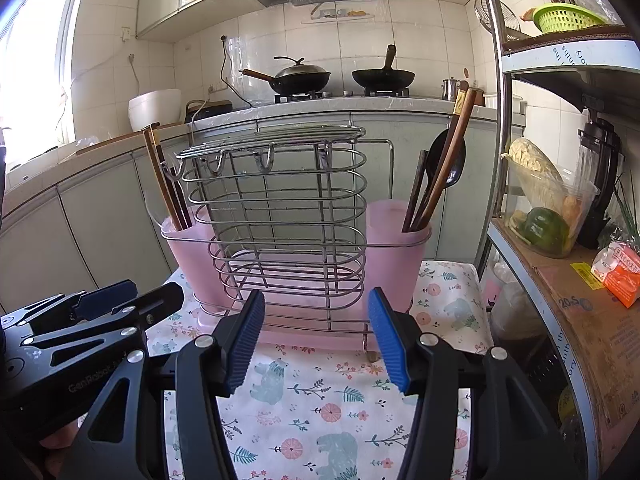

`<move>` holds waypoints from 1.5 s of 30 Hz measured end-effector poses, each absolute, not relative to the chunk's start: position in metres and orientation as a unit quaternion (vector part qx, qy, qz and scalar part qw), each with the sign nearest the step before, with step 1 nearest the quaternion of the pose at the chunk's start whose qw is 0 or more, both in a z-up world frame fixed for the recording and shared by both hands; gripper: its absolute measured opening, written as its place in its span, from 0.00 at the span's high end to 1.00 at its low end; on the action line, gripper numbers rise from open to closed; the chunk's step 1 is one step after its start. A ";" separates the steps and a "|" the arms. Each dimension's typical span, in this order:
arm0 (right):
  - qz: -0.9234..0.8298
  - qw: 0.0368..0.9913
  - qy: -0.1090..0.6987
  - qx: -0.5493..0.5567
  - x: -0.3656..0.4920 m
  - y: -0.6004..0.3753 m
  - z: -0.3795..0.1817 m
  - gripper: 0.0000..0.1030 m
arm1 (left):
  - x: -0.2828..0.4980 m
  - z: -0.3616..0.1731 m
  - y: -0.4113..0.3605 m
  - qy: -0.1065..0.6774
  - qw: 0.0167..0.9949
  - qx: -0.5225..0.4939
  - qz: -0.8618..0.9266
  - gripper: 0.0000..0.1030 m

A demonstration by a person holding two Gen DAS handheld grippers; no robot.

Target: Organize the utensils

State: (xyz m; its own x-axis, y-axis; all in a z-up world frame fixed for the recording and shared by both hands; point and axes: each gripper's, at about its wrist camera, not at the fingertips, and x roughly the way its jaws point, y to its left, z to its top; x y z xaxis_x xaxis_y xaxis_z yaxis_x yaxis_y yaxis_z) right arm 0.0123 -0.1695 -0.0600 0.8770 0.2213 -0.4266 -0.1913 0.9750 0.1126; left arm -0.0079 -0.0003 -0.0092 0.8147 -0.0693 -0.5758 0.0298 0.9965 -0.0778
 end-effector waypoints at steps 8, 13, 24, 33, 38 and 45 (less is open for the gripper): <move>0.107 0.968 0.225 0.033 0.012 -0.170 -0.061 0.48 | -0.007 -0.012 0.001 0.307 0.951 -0.033 -0.027 0.46; 0.107 0.968 0.226 0.033 0.012 -0.170 -0.061 0.48 | -0.007 -0.012 0.002 0.307 0.951 -0.033 -0.027 0.46; 0.107 0.968 0.226 0.033 0.012 -0.169 -0.061 0.48 | -0.006 -0.012 0.002 0.309 0.950 -0.032 -0.026 0.46; 0.107 0.967 0.229 0.033 0.013 -0.172 -0.065 0.48 | -0.006 -0.013 0.002 0.311 0.950 -0.032 -0.027 0.46; 0.107 0.967 0.230 0.032 0.014 -0.173 -0.065 0.48 | -0.006 -0.014 0.002 0.311 0.949 -0.032 -0.027 0.46; 0.106 0.966 0.232 0.032 0.014 -0.174 -0.066 0.48 | -0.006 -0.014 0.002 0.309 0.950 -0.032 -0.027 0.46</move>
